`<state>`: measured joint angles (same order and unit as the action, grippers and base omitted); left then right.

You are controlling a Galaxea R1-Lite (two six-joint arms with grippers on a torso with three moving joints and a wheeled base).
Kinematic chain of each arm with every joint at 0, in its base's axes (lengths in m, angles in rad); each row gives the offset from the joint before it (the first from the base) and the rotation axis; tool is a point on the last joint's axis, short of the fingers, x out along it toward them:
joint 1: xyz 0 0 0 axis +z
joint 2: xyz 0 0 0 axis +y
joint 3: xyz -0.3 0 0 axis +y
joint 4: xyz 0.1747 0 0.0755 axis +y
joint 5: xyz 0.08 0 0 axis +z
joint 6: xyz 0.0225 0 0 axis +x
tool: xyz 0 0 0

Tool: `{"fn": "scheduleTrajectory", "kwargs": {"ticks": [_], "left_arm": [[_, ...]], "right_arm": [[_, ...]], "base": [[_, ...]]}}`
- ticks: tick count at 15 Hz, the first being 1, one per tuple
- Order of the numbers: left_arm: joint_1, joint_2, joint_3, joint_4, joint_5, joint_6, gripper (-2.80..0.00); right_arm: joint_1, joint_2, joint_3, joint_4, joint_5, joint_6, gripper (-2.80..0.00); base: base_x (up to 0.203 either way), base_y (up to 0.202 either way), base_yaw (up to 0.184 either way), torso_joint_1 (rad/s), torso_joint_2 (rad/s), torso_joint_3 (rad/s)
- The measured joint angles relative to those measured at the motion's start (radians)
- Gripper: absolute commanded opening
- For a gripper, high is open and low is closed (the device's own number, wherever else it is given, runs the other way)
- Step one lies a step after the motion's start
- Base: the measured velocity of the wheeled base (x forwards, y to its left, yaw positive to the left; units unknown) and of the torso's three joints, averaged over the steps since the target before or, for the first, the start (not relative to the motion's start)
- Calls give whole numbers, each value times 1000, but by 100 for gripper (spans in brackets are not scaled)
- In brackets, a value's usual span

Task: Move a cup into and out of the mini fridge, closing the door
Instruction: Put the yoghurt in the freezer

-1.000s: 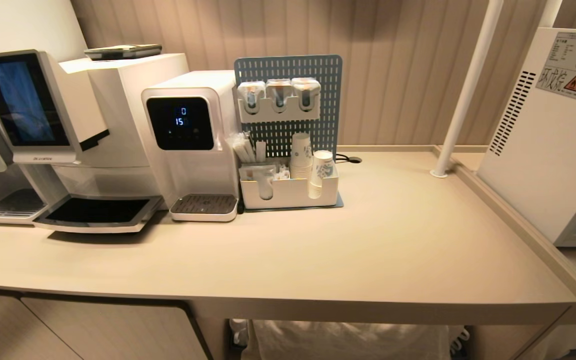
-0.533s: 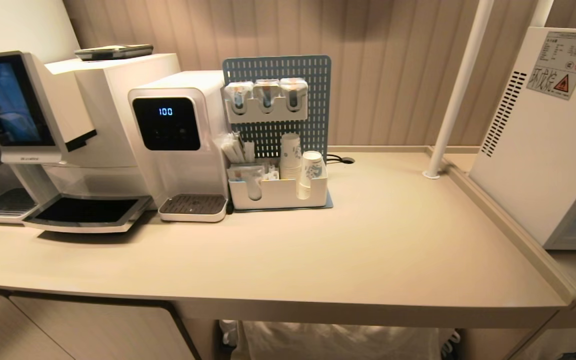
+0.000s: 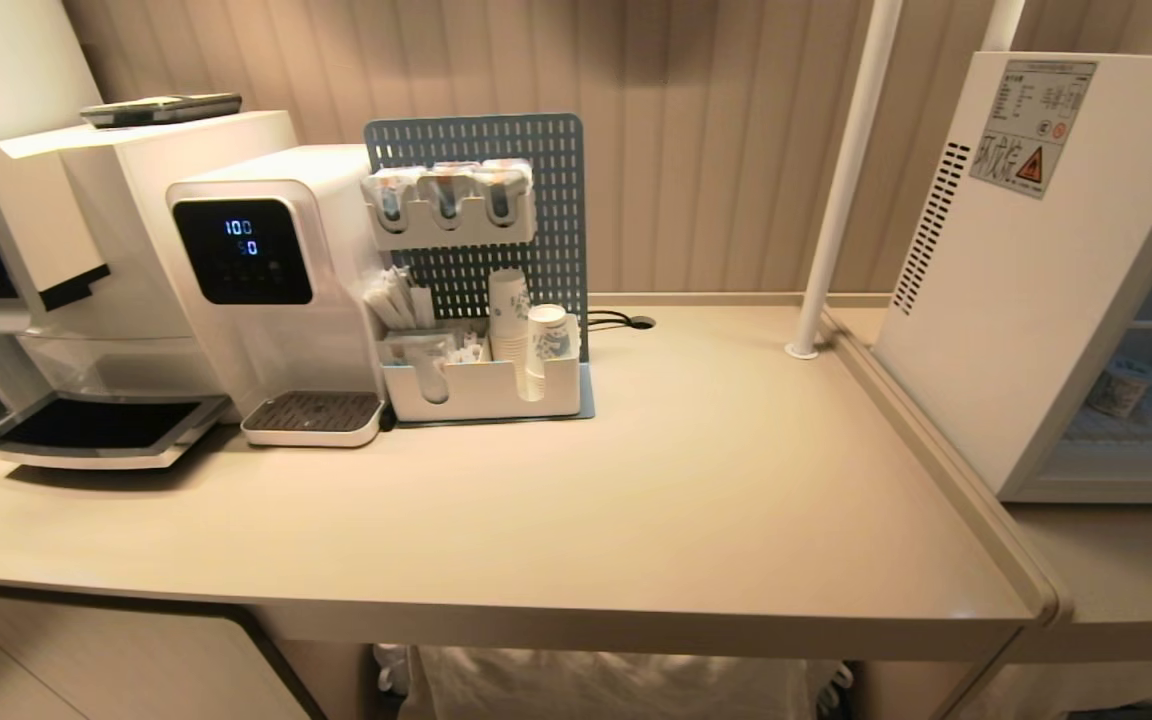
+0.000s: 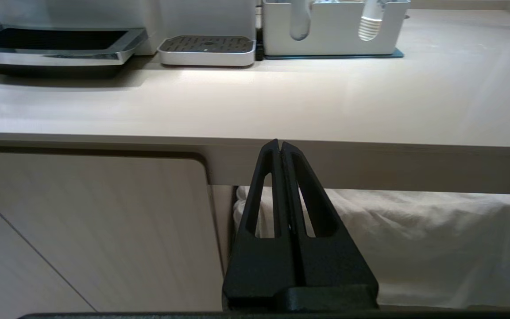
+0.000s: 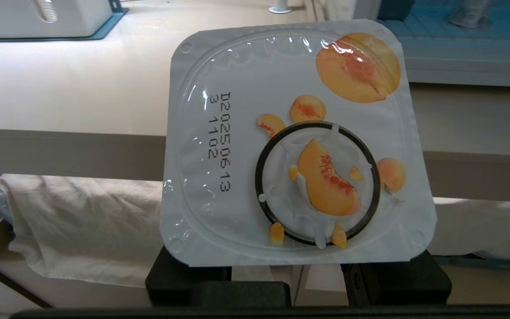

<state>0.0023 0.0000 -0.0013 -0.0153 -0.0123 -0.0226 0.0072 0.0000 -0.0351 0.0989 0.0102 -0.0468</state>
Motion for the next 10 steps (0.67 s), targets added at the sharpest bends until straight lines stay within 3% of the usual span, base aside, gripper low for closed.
{"fn": "scheduleTrajectory", "kwargs": {"ticks": [10], "left_arm": [[0,0,0,0,0,0,-280]], "right_arm": [[0,0,0,0,0,-2,-280]], "base": [[0,-194,-1,3,4,2]]}}
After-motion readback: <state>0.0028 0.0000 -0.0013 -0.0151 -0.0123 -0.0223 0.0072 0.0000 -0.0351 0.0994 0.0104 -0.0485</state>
